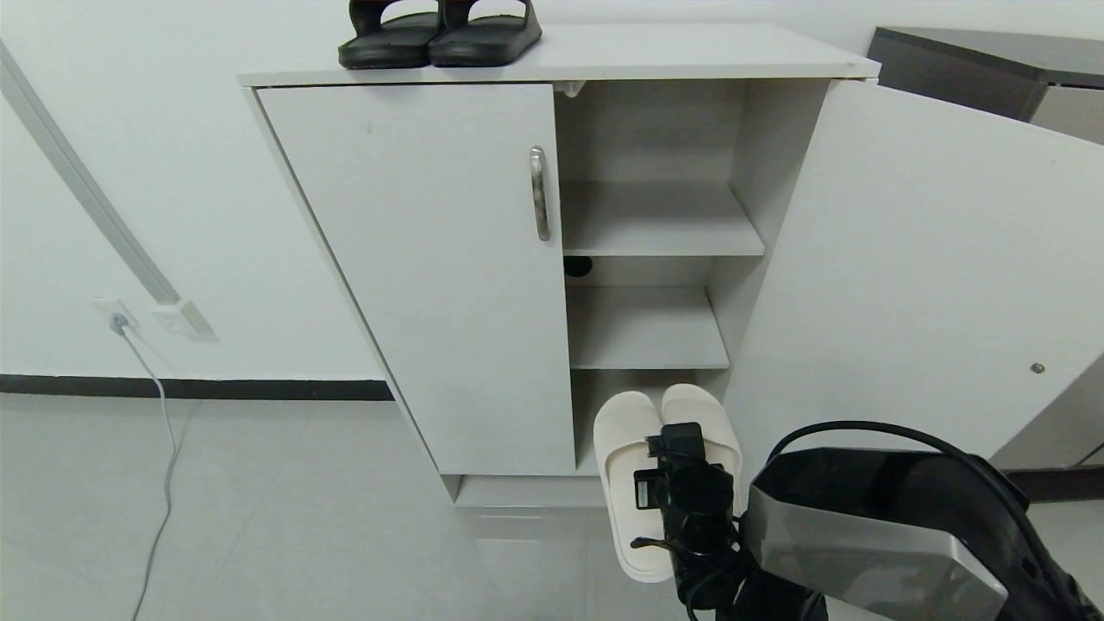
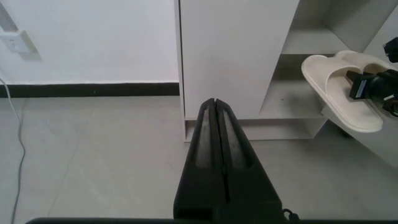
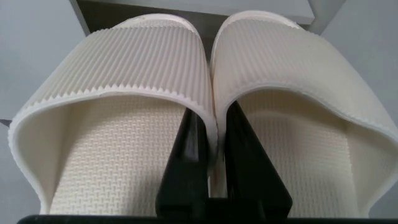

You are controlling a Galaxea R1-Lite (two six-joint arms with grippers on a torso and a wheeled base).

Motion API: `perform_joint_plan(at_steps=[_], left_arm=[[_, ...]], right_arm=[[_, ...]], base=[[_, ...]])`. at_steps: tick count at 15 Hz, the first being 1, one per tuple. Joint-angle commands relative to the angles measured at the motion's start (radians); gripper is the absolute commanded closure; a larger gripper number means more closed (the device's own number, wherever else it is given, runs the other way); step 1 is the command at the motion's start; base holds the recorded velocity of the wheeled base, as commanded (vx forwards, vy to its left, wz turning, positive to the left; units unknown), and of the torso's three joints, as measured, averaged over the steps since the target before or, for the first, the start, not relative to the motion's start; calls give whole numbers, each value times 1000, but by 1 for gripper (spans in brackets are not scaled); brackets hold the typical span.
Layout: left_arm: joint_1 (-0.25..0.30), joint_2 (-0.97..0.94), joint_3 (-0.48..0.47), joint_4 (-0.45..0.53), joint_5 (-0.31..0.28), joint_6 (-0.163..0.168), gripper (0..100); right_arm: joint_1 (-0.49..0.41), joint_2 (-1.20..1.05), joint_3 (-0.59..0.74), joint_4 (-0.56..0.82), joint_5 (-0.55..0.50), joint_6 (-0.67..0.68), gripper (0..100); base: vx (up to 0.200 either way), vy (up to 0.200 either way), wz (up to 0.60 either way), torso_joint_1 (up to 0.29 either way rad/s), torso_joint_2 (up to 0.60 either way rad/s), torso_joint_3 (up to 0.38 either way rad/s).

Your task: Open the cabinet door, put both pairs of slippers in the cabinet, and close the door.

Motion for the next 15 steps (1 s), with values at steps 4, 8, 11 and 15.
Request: perform_joint_plan(at_steps=[4,8,11,15], left_arm=[[0,2,0,0,0,0,100],[0,2,0,0,0,0,100],[0,2,0,0,0,0,100],[0,0,0,0,2,0,100]], right_arm=[[-1,9,-4,-1,0,-3,100],[-1,-22,-2,-1,-4,-3,100],[-1,-26,-2,-1,-4,-3,100],[0,-30,-2,-1,-3,-5,100]], base=[[50,0,0,1,-1,1],[200,0,0,0,4,1],[200,0,0,4,2,4],[200,0,0,0,5,-1]])
